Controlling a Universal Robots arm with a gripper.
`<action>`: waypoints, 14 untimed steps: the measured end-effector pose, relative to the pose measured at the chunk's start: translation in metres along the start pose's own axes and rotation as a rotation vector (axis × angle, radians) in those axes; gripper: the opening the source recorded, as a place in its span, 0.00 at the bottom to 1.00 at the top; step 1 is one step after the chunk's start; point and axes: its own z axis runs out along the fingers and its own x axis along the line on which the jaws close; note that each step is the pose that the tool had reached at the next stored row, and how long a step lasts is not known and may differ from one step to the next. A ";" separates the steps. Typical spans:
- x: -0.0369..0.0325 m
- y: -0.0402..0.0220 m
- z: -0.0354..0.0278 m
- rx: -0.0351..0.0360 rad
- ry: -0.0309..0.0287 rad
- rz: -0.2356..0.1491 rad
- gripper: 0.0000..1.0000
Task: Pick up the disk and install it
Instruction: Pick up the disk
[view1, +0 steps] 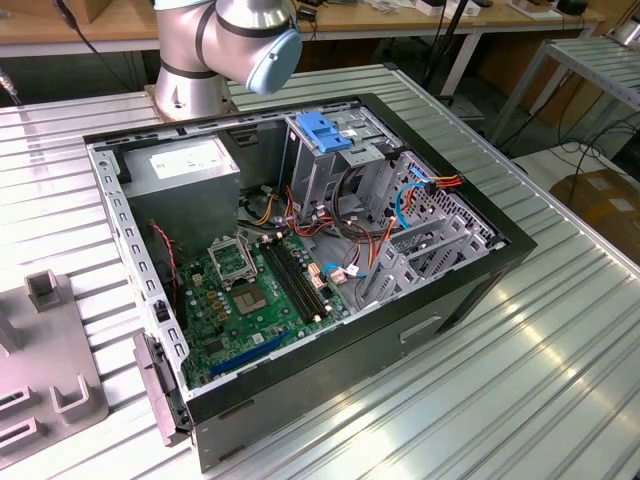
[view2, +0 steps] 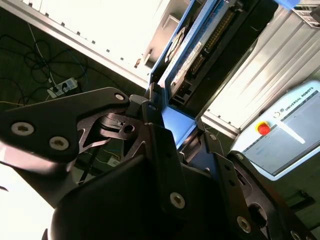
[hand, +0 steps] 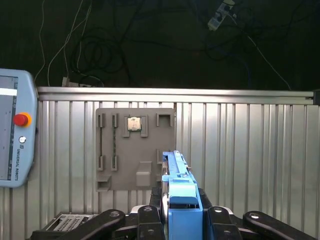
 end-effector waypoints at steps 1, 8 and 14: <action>0.0000 -0.0010 0.0000 0.0000 0.0000 0.000 0.37; 0.0001 -0.0092 -0.0001 0.0001 0.0000 0.000 0.37; 0.0002 -0.0176 -0.0003 -0.0001 0.0000 0.000 0.37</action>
